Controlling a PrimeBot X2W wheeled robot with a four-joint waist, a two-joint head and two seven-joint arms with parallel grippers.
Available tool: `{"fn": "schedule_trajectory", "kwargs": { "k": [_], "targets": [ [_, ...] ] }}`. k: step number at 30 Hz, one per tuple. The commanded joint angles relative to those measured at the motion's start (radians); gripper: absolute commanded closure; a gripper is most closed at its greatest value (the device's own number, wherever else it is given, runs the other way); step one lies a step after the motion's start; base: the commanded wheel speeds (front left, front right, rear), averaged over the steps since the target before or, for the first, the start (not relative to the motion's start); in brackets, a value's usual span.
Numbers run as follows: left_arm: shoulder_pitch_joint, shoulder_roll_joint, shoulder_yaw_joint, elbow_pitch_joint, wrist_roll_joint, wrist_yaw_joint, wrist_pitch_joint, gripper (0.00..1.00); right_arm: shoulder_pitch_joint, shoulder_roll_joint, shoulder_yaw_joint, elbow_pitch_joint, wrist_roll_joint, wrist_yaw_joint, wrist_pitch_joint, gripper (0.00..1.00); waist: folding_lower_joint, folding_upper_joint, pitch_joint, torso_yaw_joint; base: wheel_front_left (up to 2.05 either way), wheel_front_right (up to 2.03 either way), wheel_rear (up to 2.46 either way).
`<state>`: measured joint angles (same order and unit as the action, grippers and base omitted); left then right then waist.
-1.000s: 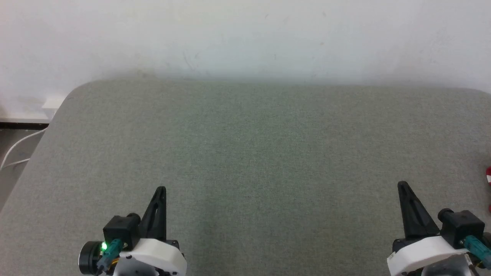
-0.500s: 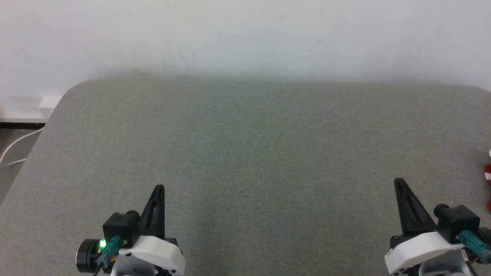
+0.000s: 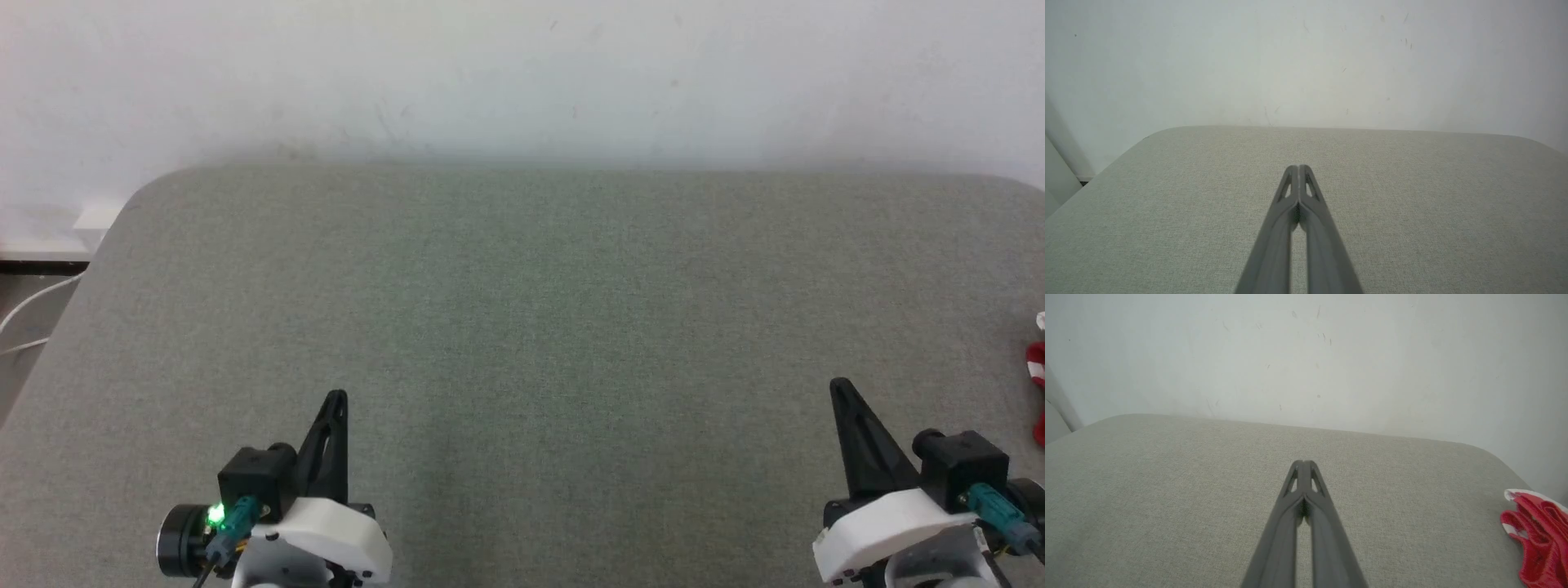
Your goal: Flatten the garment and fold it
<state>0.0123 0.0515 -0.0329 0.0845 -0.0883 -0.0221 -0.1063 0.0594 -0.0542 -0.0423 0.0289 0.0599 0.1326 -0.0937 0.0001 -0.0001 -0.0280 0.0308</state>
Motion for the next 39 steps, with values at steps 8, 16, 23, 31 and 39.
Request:
{"fn": "schedule_trajectory", "kwargs": {
  "k": [8, 16, 23, 31, 39],
  "targets": [
    [-0.008, -0.001, 0.01, -0.02, 0.024, 0.009, 0.019, 1.0, -0.024, 0.003, 0.009, -0.011, -0.017, -0.001, 0.018, 1.0, -0.0001, 0.0001, 0.005, -0.005, 0.0, 0.0, 0.0],
    [-0.009, -0.001, 0.015, -0.032, 0.036, 0.012, 0.036, 1.0, -0.031, 0.003, 0.015, -0.014, -0.025, -0.001, 0.033, 1.0, -0.0001, 0.0001, 0.009, -0.01, 0.0, 0.0, 0.0],
    [-0.01, -0.001, 0.018, -0.042, 0.047, 0.014, 0.05, 1.0, -0.037, 0.003, 0.021, -0.017, -0.032, -0.001, 0.045, 1.0, -0.0001, 0.0001, 0.013, -0.014, 0.0, 0.0, 0.0],
    [-0.01, -0.001, 0.022, -0.055, 0.059, 0.016, 0.066, 1.0, -0.043, 0.003, 0.027, -0.021, -0.04, -0.002, 0.059, 1.0, -0.0001, 0.0001, 0.017, -0.019, 0.0, 0.0, 0.0],
    [-0.011, -0.001, 0.026, -0.065, 0.069, 0.018, 0.081, 1.0, -0.049, 0.004, 0.032, -0.023, -0.047, -0.002, 0.071, 1.0, -0.0001, 0.0001, 0.021, -0.023, 0.0, 0.0, 0.0]
  ]
}}
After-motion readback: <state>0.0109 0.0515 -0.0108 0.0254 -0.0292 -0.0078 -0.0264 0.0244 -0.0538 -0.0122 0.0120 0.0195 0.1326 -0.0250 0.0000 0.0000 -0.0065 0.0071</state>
